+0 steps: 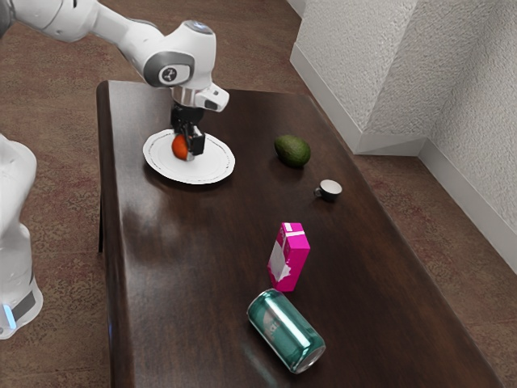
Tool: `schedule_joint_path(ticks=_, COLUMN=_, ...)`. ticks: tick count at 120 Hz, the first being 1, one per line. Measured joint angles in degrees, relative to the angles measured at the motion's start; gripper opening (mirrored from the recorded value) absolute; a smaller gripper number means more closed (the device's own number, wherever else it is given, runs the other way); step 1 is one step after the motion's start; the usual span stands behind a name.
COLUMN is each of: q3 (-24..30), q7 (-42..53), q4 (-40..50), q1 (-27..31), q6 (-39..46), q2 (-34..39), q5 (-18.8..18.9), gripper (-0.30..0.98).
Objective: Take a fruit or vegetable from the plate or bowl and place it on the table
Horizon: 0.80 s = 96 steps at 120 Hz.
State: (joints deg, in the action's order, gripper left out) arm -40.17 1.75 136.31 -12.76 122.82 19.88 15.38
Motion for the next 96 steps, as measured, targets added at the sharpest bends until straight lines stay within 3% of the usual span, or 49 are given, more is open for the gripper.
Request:
schedule_joint_path(ticks=15, q3=1.8, q7=-0.4, q4=-0.9, q1=-1.1, q6=0.2, q2=0.4, q5=0.0, gripper=0.32)
schedule_joint_path(ticks=49, q3=12.6, q7=-0.7, q4=-4.8, q1=-2.2, q6=0.2, q2=-0.1, q5=-2.9, gripper=0.36)
schedule_joint_path(ticks=96, q3=14.9, q7=-0.9, q4=-12.9, q1=-9.3, q6=0.7, q2=-9.5, q5=-7.6, gripper=0.36)
